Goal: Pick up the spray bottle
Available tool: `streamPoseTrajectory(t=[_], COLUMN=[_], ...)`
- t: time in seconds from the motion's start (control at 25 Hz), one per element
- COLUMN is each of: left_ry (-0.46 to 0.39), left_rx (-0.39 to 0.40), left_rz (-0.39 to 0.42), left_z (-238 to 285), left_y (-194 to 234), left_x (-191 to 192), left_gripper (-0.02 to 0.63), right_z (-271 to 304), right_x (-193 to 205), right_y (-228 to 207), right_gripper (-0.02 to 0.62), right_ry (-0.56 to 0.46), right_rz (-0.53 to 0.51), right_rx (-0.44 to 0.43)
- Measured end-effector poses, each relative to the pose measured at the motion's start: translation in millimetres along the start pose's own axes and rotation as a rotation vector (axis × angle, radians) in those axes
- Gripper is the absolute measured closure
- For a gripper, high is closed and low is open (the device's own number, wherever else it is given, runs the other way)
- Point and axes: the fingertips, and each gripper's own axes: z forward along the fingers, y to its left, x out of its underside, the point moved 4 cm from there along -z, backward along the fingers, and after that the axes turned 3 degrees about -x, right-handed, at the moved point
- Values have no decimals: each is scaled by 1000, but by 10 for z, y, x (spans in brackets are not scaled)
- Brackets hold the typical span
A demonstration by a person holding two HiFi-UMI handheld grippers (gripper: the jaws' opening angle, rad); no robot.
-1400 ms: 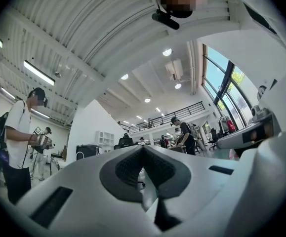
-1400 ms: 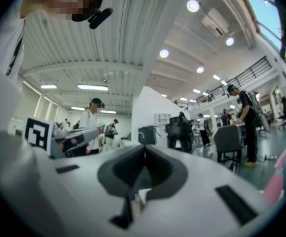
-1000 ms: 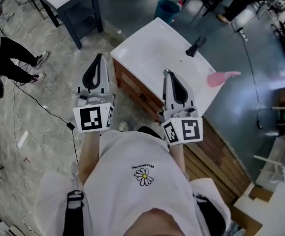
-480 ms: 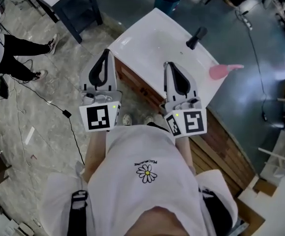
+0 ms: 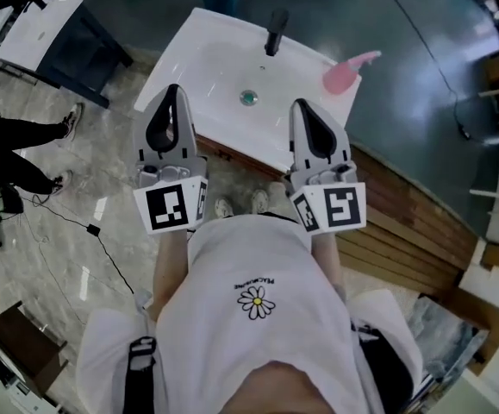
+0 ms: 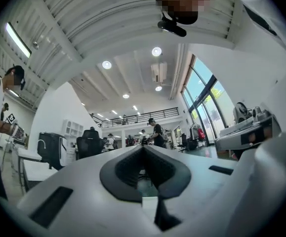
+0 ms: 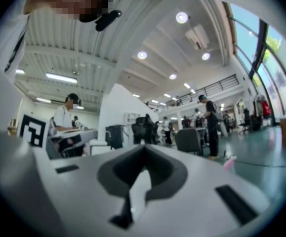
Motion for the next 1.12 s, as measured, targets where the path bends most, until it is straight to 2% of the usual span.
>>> streamPoseTrajectory(t=[0.32,0.56,0.76,0.96,1.12], left_ry=[-46,-40,-45,-49,-43], left_rx=[271,433,584,670,704], left_rz=[-53,-125,-185,-214,-230], left_z=[337,490,656,737,776], left_y=[-1201,-1767,-2047,-2123,-2110], left_x=[-110,-90,-107,-71,-39], left_gripper=[586,586,586,586,586], right_z=[-826,-1204,-1298,-1309,-1323], right_x=[-78,-92,-90,-56,-34], right_y=[-804,-1108,-1104,-1064,-1028], right_gripper=[565,566,566,565,566], right_ry=[-57,-75,-45,-44,-42], right_rz=[3,16,-5,11,26], right_rx=[243,375,481,547,593])
